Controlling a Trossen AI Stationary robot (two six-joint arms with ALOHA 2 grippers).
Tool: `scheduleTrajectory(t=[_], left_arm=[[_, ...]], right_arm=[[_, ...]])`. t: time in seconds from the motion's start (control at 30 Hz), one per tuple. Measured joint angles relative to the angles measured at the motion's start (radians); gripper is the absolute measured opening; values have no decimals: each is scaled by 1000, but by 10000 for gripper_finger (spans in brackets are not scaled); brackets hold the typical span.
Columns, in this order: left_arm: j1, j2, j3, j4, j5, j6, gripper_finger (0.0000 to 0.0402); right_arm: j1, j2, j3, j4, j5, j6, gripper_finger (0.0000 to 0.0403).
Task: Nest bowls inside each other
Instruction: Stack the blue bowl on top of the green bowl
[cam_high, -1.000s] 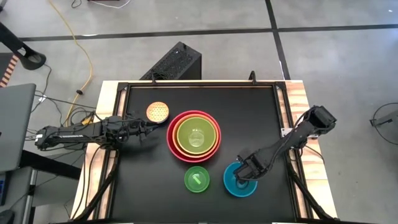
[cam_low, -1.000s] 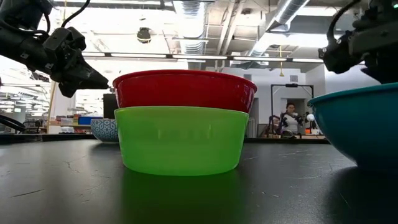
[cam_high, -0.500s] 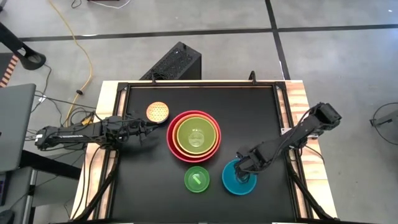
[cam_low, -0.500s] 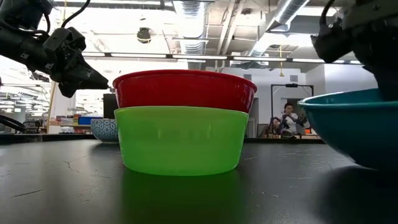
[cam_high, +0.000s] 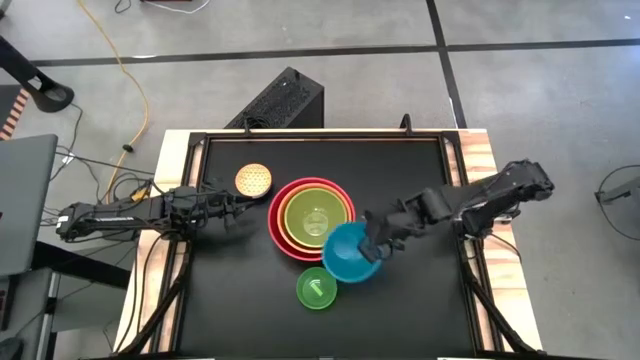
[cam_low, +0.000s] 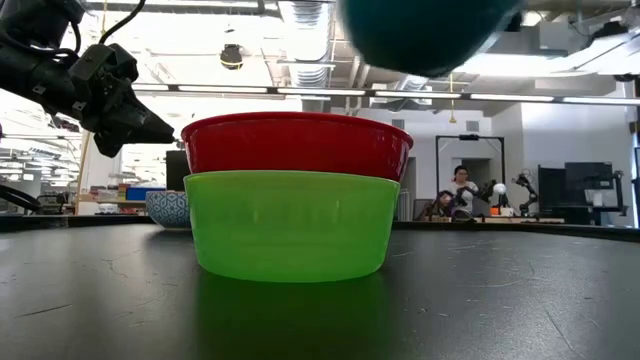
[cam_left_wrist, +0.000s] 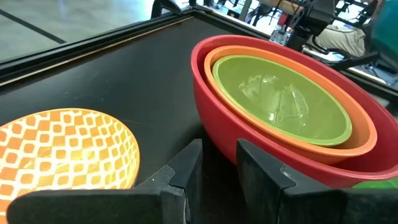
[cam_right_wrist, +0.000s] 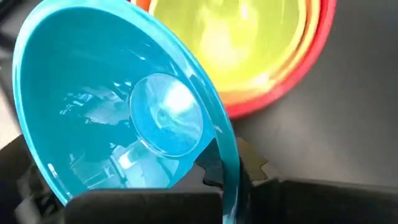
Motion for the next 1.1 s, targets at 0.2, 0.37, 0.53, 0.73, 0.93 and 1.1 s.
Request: scheduleTrajectory(t=[0.2, 0.37, 0.53, 0.73, 0.93, 1.1], left_arm=[[0, 0, 0, 0, 1, -16, 87], [0, 0, 0, 0, 1, -16, 87], [0, 0, 0, 0, 2, -16, 87], [0, 0, 0, 0, 8, -16, 87], [0, 0, 0, 0, 10, -2, 87], [0, 0, 0, 0, 9, 0, 87]], right_arm=[[-166, 133, 119, 100, -43, -286, 14], [-286, 260, 213, 120, -129, -440, 14], [-373, 350, 269, 118, -180, -520, 14], [-432, 413, 276, 112, -245, -547, 14], [-440, 440, 277, 121, -294, -563, 14], [-439, 460, 277, 119, -297, -562, 14]])
